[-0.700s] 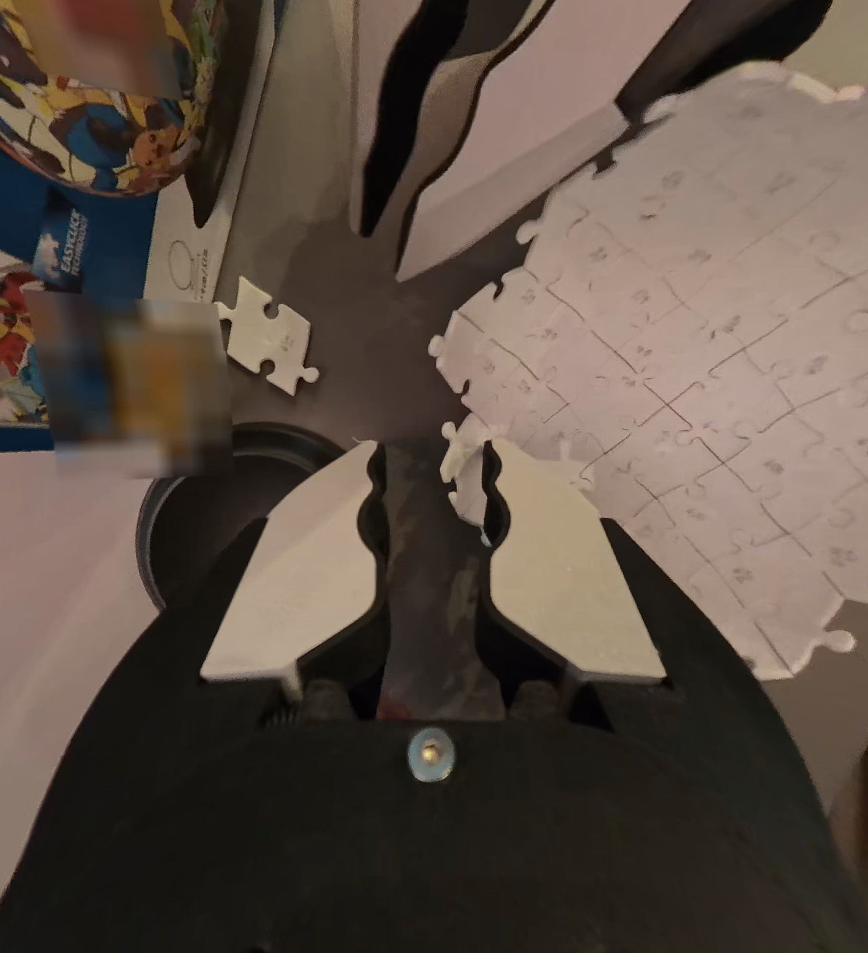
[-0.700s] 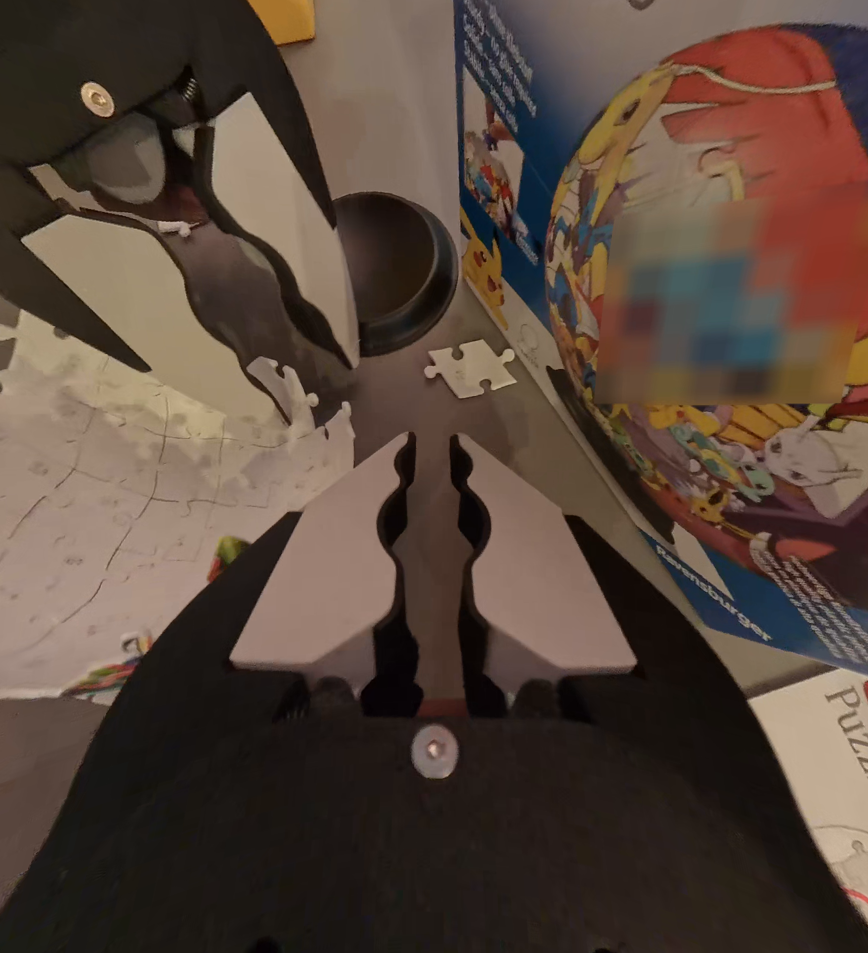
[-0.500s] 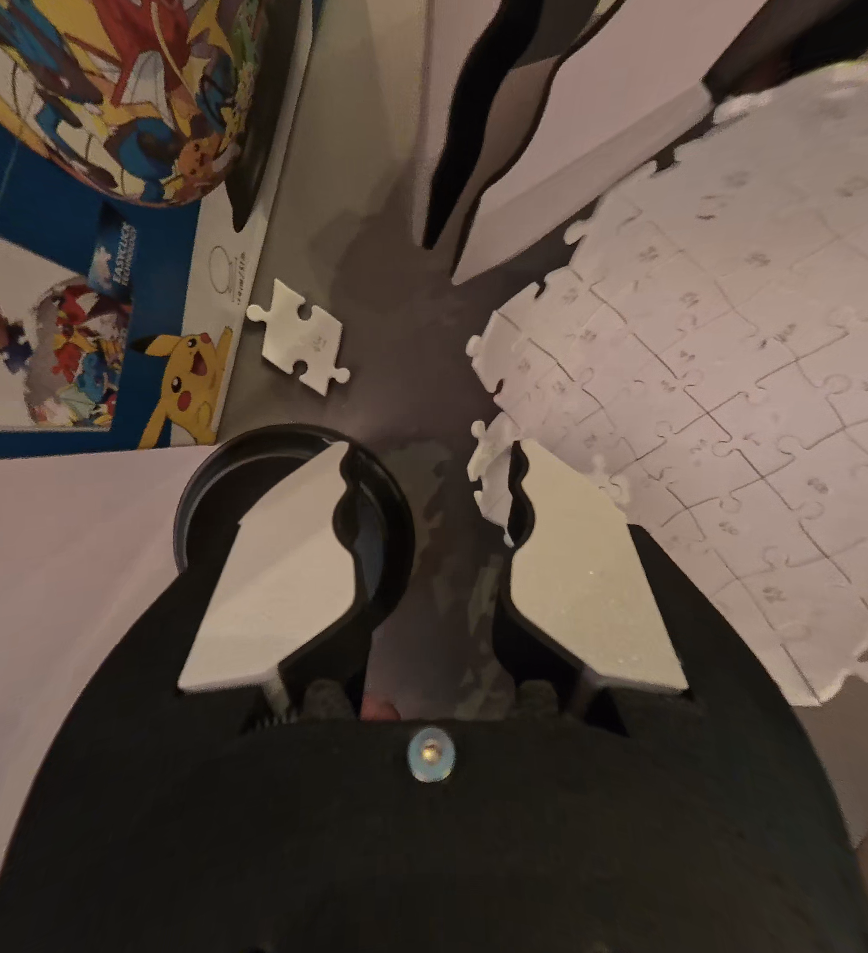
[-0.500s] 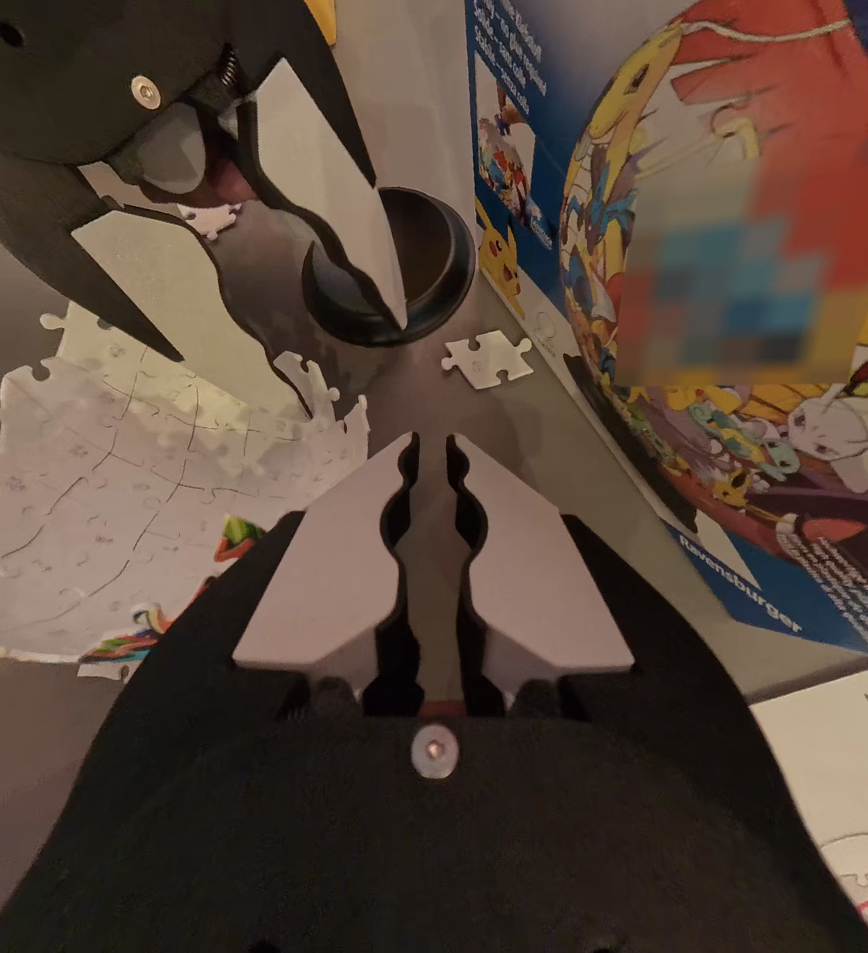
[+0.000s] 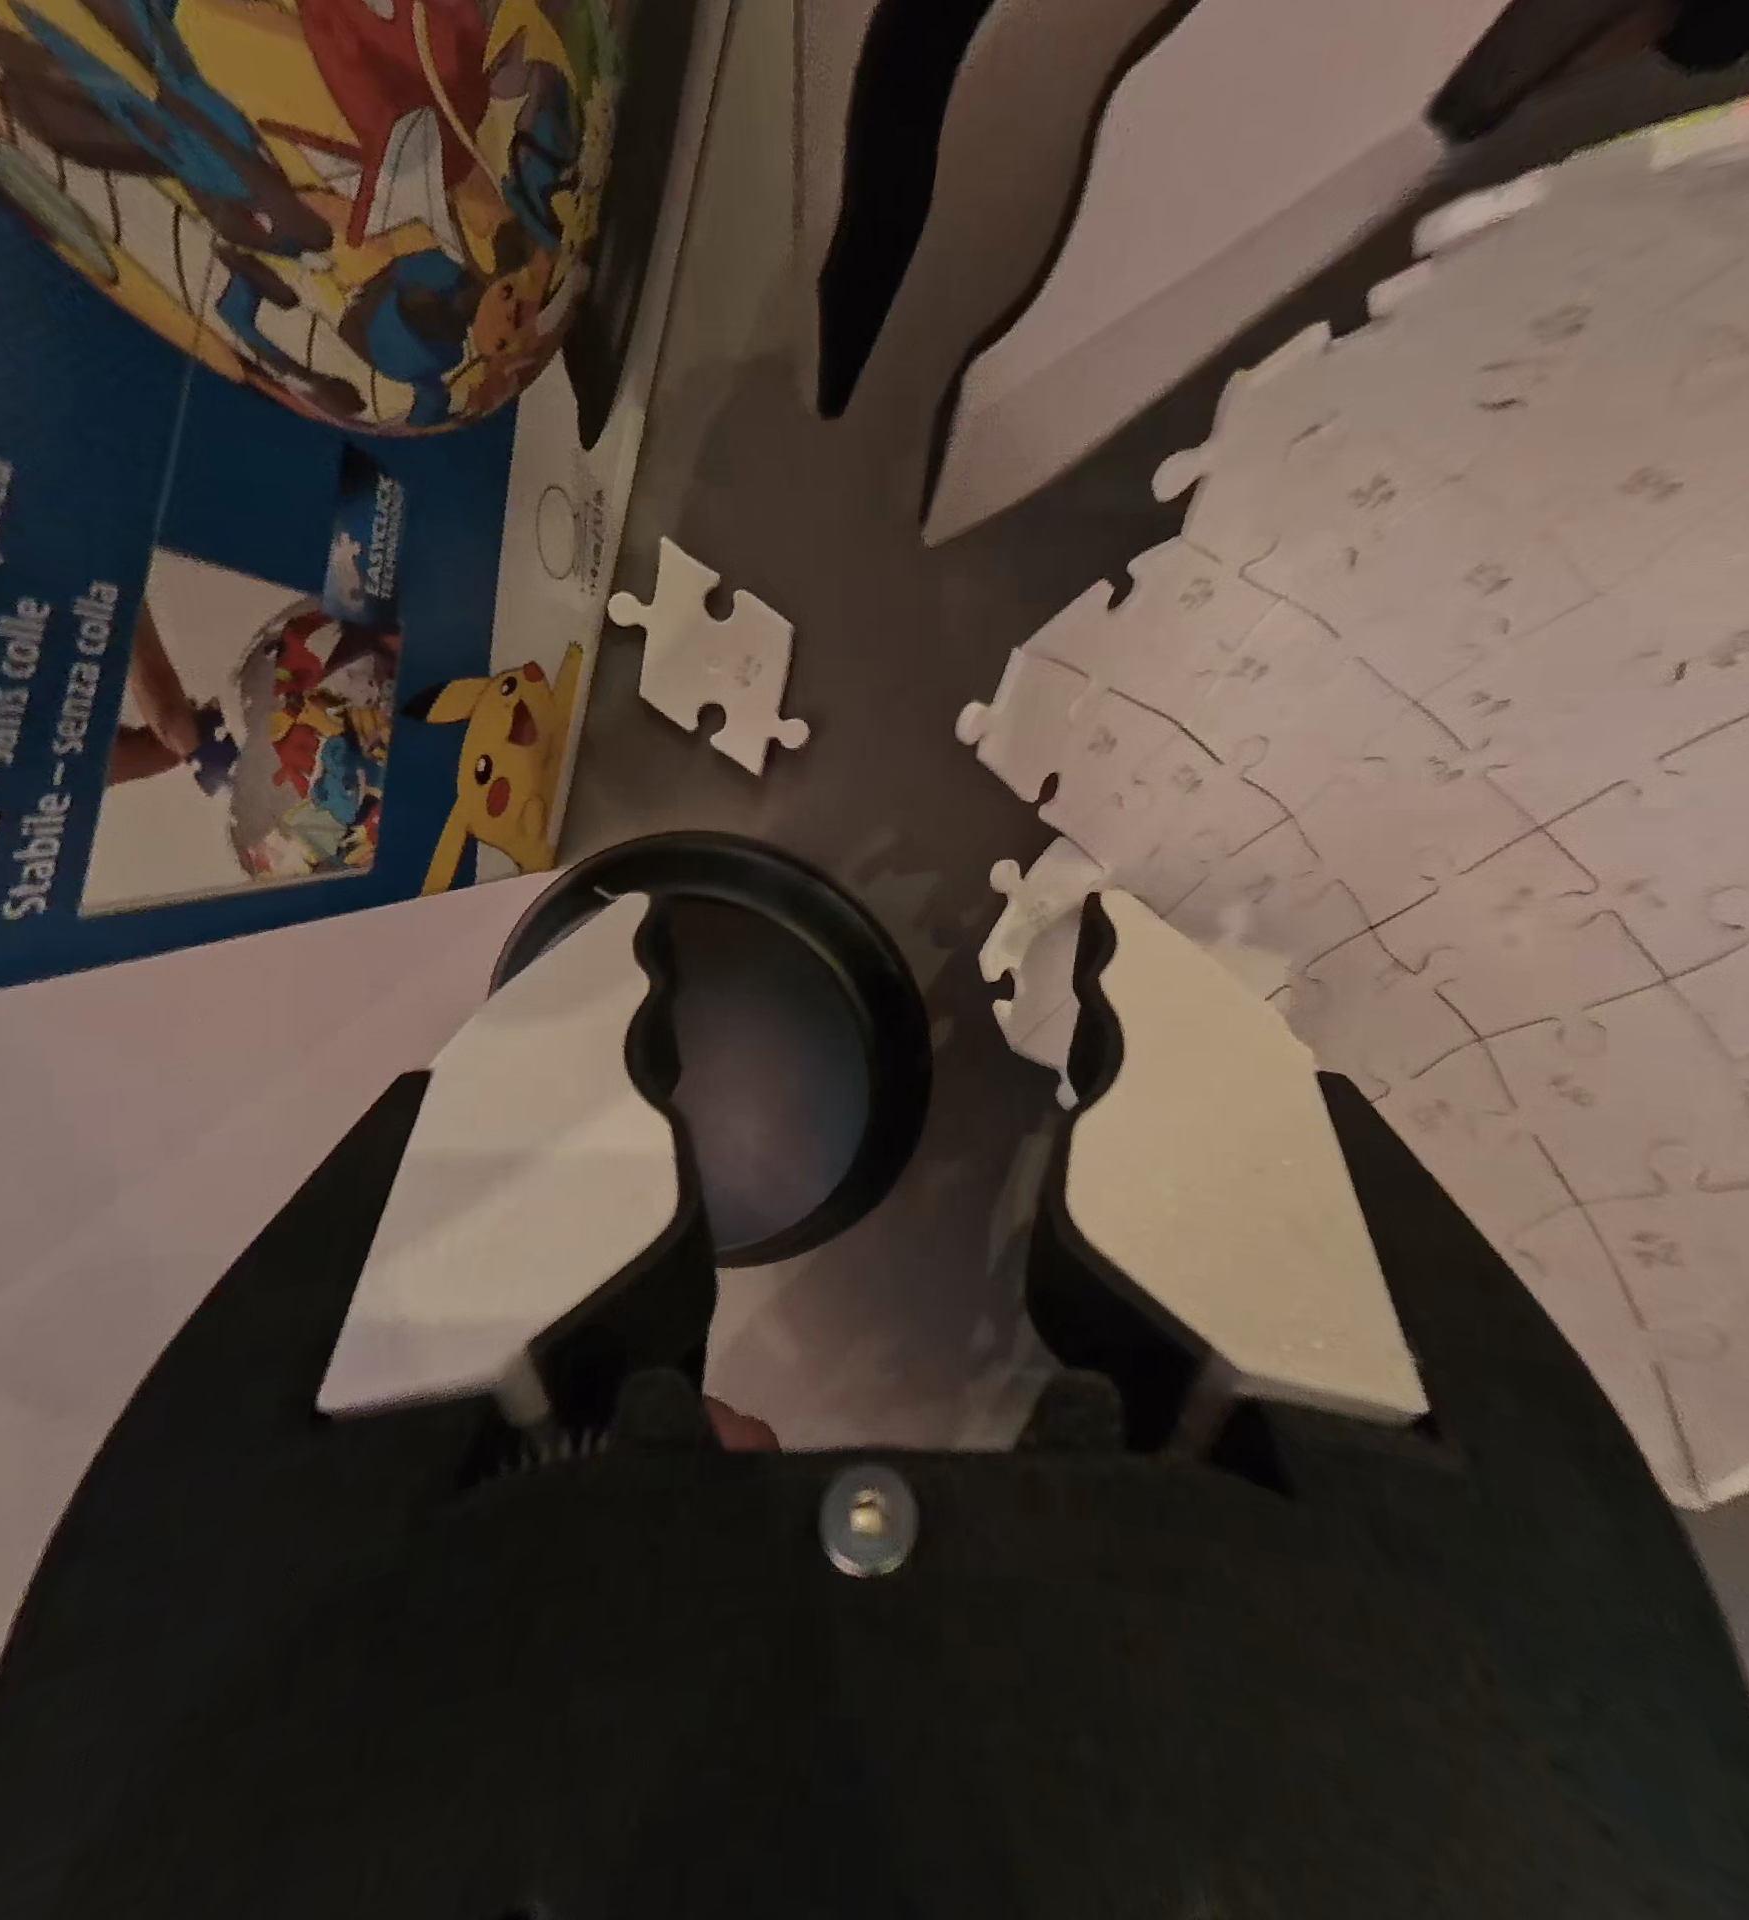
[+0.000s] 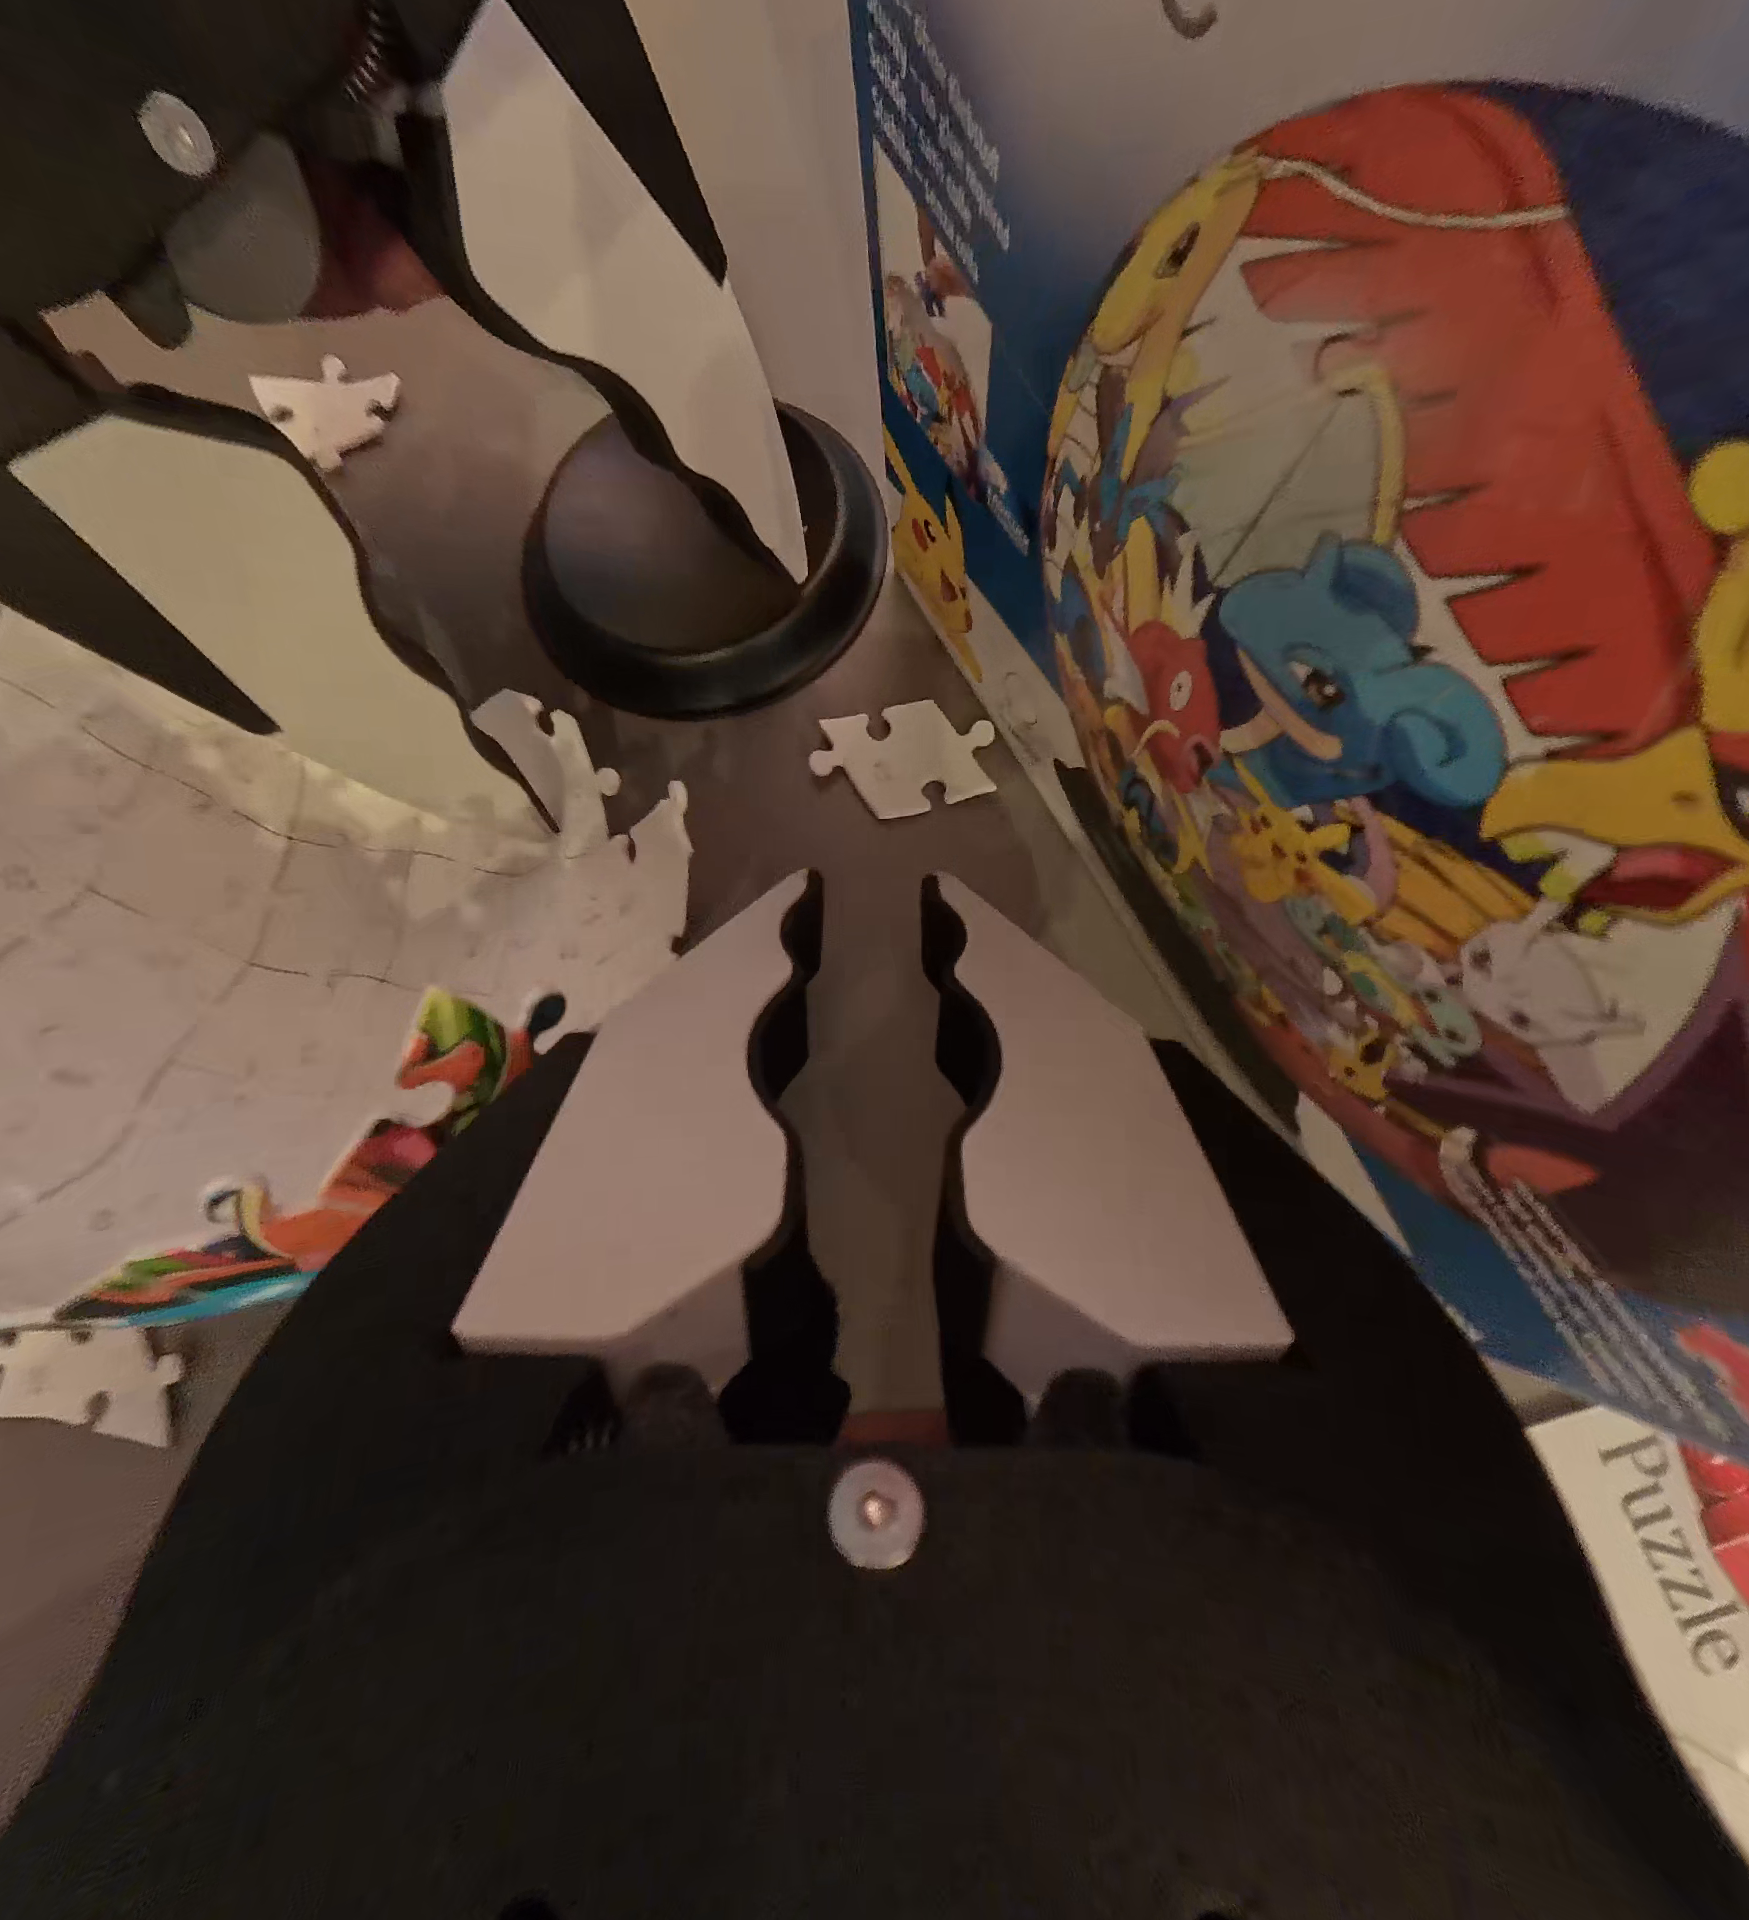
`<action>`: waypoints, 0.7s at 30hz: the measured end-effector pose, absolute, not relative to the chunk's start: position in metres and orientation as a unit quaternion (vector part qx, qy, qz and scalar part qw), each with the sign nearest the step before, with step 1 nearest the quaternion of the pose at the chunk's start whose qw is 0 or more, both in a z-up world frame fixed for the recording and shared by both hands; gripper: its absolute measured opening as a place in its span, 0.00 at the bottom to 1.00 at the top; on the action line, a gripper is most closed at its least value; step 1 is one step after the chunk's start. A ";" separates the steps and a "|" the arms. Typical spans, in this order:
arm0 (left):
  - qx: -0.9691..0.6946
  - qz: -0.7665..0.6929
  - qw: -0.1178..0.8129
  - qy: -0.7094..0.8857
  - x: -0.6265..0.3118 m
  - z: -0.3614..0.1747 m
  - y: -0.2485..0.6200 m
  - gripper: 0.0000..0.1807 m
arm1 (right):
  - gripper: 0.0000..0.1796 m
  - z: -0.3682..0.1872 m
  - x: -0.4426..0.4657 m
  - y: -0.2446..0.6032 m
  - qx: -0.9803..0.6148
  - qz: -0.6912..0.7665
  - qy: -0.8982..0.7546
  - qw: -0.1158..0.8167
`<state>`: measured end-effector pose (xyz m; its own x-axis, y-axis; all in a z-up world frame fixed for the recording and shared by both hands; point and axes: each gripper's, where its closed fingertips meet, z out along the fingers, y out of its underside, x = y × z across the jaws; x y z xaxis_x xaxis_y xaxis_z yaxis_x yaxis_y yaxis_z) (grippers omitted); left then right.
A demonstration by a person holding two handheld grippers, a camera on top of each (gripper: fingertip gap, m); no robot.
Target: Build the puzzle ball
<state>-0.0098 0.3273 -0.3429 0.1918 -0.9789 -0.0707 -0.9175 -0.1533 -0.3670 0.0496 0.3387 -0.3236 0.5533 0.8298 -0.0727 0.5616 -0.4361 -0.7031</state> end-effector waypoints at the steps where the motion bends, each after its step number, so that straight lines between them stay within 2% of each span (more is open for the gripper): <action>1: -0.753 -0.088 0.166 0.630 -0.010 -0.343 0.328 0.41 | 0.09 -0.324 0.048 0.340 -0.817 0.209 -0.429 0.322; 16: -0.749 -0.077 0.162 0.638 -0.008 -0.343 0.335 0.45 | 0.08 -0.344 0.029 0.362 -0.759 0.160 -0.521 0.355; 19: -0.751 -0.078 0.171 0.633 -0.010 -0.338 0.338 0.45 | 0.00 -0.346 0.027 0.360 -0.758 0.163 -0.528 0.348; 21: -0.755 -0.082 0.172 0.628 -0.013 -0.337 0.338 0.44 | 0.00 -0.347 0.027 0.360 -0.764 0.176 -0.519 0.340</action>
